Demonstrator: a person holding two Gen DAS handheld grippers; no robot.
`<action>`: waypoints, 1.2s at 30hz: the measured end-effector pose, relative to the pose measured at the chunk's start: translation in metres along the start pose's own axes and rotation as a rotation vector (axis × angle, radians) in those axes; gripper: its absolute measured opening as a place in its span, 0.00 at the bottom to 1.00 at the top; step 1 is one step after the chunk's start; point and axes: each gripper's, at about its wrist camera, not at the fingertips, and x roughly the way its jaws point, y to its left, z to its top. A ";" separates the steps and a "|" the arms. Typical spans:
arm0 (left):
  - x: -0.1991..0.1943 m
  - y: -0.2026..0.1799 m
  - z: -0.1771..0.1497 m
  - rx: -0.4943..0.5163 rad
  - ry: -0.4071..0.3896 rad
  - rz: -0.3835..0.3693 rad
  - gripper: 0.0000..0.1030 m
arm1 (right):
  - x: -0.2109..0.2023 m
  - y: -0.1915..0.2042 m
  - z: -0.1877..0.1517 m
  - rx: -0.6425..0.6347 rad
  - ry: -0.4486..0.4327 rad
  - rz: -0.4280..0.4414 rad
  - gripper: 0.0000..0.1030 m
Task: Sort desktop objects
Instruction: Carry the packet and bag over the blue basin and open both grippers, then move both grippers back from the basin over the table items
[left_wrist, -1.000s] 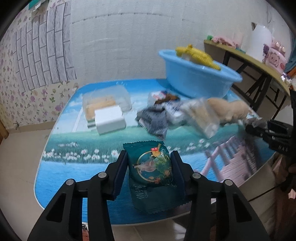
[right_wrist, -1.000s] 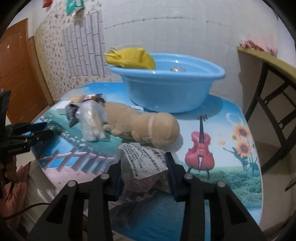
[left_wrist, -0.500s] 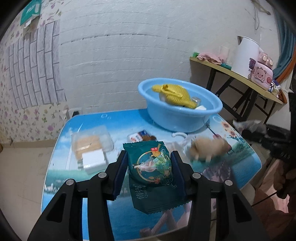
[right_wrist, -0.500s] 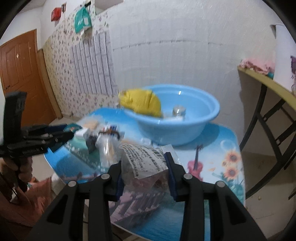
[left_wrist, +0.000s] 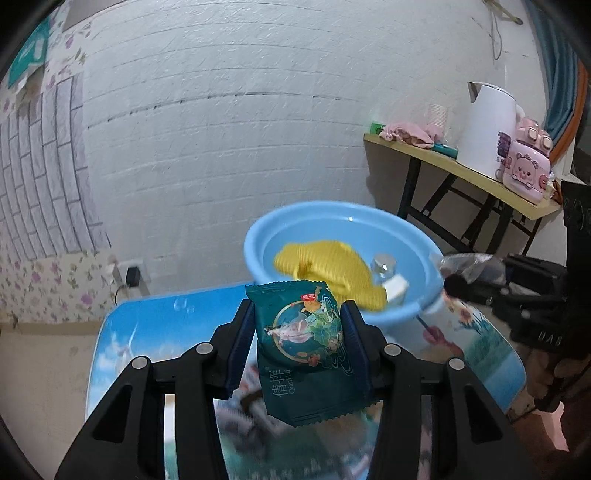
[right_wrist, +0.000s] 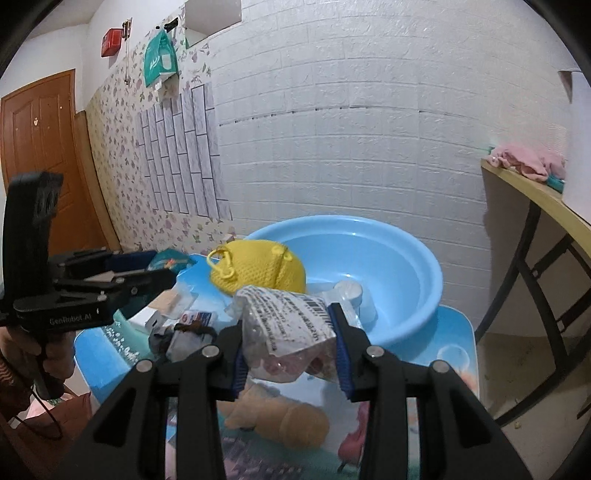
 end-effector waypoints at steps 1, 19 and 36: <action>0.005 0.000 0.005 0.003 -0.001 -0.001 0.45 | 0.004 -0.003 0.001 -0.001 0.002 -0.002 0.36; 0.105 -0.026 0.068 0.088 0.026 -0.037 0.46 | 0.080 -0.055 0.039 0.037 0.063 -0.023 0.37; 0.067 -0.010 0.043 0.029 0.041 0.003 0.63 | 0.072 -0.047 0.020 0.105 0.140 -0.011 0.68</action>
